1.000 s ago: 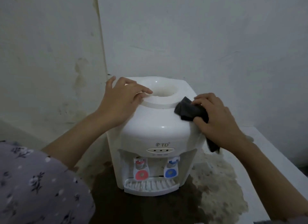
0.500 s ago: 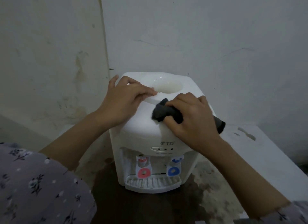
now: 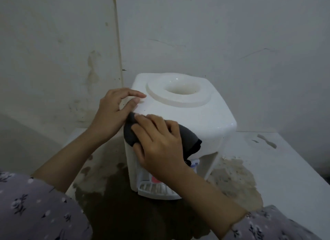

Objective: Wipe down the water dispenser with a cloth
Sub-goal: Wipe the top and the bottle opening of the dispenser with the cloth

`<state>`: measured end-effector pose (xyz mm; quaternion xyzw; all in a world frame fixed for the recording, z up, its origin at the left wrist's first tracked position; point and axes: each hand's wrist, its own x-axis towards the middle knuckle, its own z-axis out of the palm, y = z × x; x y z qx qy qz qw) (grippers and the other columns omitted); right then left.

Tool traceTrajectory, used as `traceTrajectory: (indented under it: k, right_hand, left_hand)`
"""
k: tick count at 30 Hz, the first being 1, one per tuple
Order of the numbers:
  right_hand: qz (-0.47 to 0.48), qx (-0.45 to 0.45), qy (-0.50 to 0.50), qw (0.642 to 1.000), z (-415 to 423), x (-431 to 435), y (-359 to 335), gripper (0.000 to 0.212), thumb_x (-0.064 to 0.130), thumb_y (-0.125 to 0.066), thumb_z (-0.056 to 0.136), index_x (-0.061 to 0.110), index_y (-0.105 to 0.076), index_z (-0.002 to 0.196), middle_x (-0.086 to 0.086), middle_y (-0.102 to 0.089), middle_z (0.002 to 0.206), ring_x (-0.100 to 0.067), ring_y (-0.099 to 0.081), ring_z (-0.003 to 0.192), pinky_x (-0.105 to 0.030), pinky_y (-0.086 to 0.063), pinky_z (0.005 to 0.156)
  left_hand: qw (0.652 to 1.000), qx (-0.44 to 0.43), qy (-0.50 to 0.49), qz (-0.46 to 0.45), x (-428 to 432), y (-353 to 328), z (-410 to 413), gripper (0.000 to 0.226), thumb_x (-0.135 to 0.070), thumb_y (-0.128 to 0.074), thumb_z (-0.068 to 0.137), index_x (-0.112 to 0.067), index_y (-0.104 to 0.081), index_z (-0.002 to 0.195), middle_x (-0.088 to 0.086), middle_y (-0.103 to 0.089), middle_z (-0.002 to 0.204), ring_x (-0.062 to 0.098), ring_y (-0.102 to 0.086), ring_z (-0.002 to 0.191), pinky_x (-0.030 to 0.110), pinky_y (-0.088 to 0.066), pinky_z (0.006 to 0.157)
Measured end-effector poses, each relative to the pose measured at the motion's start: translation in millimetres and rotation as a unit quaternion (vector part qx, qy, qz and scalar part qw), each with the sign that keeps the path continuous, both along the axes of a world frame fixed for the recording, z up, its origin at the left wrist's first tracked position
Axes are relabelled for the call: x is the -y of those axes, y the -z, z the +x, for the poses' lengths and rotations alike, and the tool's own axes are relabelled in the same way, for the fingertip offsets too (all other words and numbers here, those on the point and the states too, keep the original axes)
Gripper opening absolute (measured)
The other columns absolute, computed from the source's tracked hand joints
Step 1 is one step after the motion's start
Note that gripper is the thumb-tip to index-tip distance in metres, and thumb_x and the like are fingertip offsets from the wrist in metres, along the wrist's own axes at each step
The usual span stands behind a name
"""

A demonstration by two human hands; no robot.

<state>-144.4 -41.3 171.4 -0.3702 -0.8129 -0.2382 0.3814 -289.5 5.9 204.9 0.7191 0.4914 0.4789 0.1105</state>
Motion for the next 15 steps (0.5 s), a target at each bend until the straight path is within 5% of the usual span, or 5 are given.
traceTrajectory:
  k: [3, 6, 8, 11, 15]
  right_hand:
    - [-0.024, 0.007, -0.073, 0.997, 6.2, 8.3, 12.3, 0.023, 0.018, -0.054, 0.081, 0.011, -0.070, 0.097, -0.005, -0.067, 0.112, -0.021, -0.053, 0.104, -0.036, -0.037, 0.080]
    - [-0.055, -0.121, -0.100, 0.986, 13.9, 17.8, -0.6, 0.025, 0.015, -0.054, 0.079, 0.008, -0.070, 0.097, -0.006, -0.067, 0.109, -0.018, -0.054, 0.097, -0.029, -0.034, 0.081]
    - [-0.055, -0.185, -0.048, 0.980, 22.3, 17.0, -18.0, 0.027, 0.016, -0.051, 0.080, 0.007, -0.068, 0.098, -0.007, -0.066, 0.105, -0.017, -0.052, 0.095, -0.024, -0.031, 0.080]
    - [-0.069, -0.163, 0.093, 0.980, 27.7, 0.0, -35.8, 0.026, 0.020, -0.047, 0.077, 0.012, -0.066, 0.093, -0.004, -0.063, 0.098, -0.021, -0.049, 0.088, -0.029, -0.027, 0.072]
    - [-0.071, -0.105, 0.193, 0.973, 17.3, -19.4, -39.4, 0.016, 0.015, -0.054, 0.070, 0.010, -0.066, 0.080, -0.006, -0.061, 0.084, -0.028, -0.052, 0.080, -0.033, -0.030, 0.065]
  left_hand:
    - [0.999, -0.001, -0.019, 0.038, 7.2, 8.6, -5.5, 0.011, -0.044, -0.046, 0.087, -0.049, -0.055, 0.091, -0.036, -0.051, 0.101, -0.003, -0.038, 0.109, 0.009, -0.024, 0.094]
    - [0.998, 0.011, -0.029, 0.046, 11.1, 10.7, -10.9, 0.015, -0.053, -0.041, 0.083, -0.052, -0.055, 0.088, -0.032, -0.054, 0.099, 0.002, -0.039, 0.109, 0.009, -0.025, 0.091]
    - [0.998, 0.009, -0.032, 0.048, 12.5, 11.6, -12.2, 0.017, -0.055, -0.039, 0.082, -0.052, -0.055, 0.088, -0.028, -0.056, 0.099, 0.005, -0.040, 0.109, 0.024, -0.030, 0.094]
    - [0.998, 0.010, -0.037, 0.050, 13.9, 10.2, -10.4, 0.018, -0.057, -0.040, 0.082, -0.052, -0.056, 0.090, -0.027, -0.056, 0.101, 0.005, -0.040, 0.110, 0.044, -0.033, 0.099]
    - [0.998, 0.011, -0.030, 0.057, 15.1, 6.9, -8.9, 0.018, -0.054, -0.036, 0.086, -0.055, -0.052, 0.095, -0.036, -0.050, 0.103, 0.001, -0.038, 0.110, 0.045, -0.031, 0.102]
